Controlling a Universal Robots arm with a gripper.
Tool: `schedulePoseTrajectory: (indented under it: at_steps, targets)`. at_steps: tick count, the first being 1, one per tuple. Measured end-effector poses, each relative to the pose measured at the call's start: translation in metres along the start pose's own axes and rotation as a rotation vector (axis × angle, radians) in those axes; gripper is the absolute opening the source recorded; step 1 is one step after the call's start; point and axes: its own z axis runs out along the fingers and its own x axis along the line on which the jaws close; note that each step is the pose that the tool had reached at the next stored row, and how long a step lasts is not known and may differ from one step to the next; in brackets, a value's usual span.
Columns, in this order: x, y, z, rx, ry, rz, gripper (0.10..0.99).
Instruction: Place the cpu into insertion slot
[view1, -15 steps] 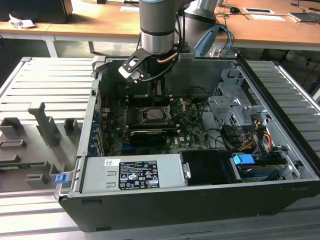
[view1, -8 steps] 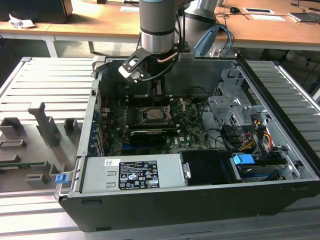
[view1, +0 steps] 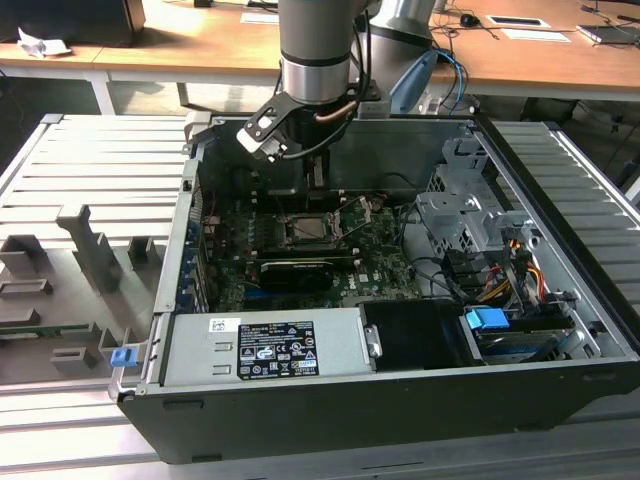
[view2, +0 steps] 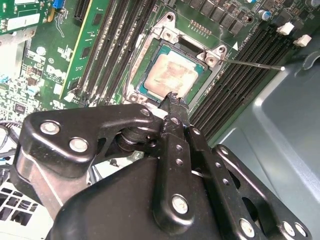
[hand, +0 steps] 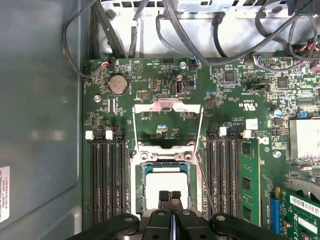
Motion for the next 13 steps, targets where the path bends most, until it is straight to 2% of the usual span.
schedulePoseTrajectory:
  at_steps: [3, 5, 13]
  targets:
    - [0.0, 0.0006, -0.0008, 0.0, -0.0001, 0.0, 0.106]
    - [0.0001, 0.0045, -0.0032, 0.0, 0.0001, 0.0, 0.106]
    - [0.0002, 0.009, -0.0038, 0.0, 0.0, 0.0, 0.106]
